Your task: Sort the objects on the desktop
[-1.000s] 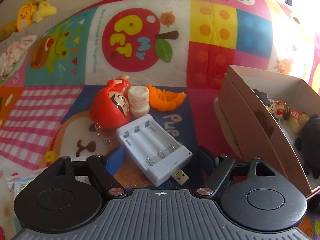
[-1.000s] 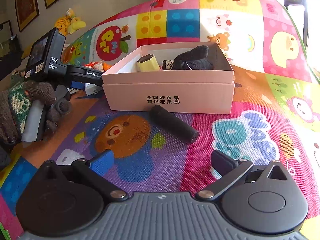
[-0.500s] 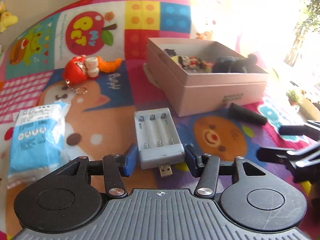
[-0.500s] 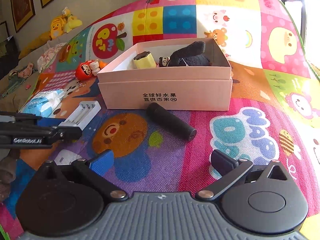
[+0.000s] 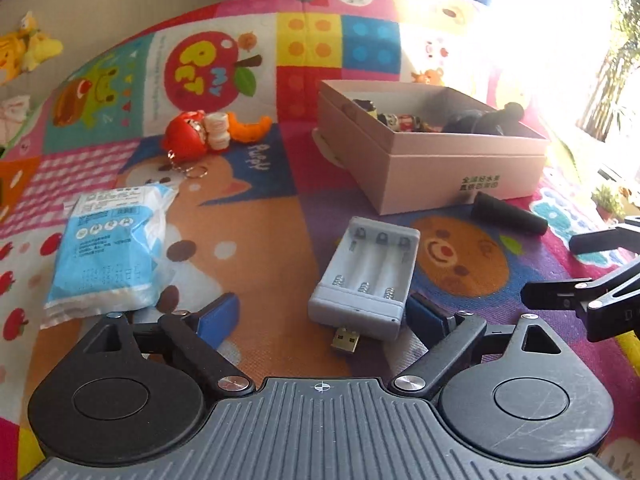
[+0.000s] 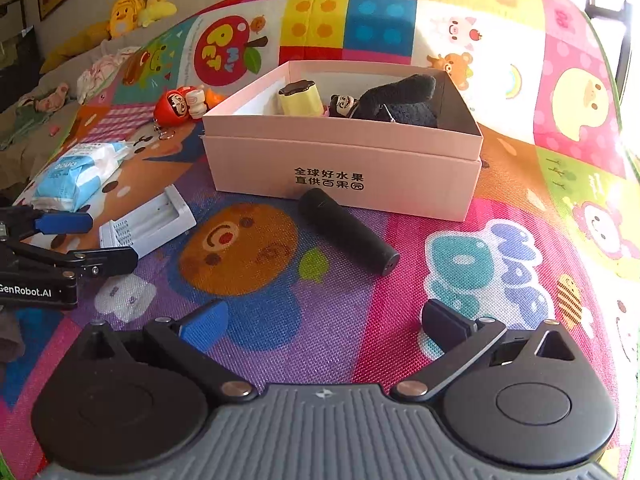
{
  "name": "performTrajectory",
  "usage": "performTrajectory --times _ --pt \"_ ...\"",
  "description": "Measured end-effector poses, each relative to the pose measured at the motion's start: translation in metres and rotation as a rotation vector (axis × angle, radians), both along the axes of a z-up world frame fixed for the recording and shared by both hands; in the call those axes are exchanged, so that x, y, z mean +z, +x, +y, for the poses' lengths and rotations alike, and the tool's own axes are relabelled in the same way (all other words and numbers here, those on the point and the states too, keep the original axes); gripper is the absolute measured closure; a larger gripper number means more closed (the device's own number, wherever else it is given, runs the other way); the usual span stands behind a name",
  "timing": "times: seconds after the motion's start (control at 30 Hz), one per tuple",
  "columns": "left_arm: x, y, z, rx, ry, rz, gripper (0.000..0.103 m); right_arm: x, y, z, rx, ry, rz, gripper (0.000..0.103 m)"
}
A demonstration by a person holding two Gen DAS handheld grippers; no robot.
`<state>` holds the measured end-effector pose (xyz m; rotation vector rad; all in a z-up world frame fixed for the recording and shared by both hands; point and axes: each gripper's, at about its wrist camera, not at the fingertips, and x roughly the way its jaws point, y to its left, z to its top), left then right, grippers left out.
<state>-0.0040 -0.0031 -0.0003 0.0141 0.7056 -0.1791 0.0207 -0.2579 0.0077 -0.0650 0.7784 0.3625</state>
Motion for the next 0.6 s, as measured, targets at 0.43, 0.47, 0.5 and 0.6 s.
performTrajectory --times 0.43,0.47,0.5,0.6 --pt "0.0 -0.004 -0.001 -0.067 -0.053 -0.011 0.003 0.021 0.067 -0.008 -0.05 -0.135 -0.175 0.0" --pt "0.0 -0.004 -0.001 -0.067 -0.055 -0.011 0.003 0.022 0.07 -0.005 -0.039 -0.126 -0.18 0.0" --pt "0.0 -0.004 -0.001 -0.067 -0.056 -0.011 0.003 0.023 0.072 -0.002 -0.025 -0.11 -0.185 0.0" --pt "0.0 -0.004 -0.001 -0.066 -0.058 -0.011 0.003 0.03 0.073 0.009 -0.011 -0.08 -0.21 0.0"
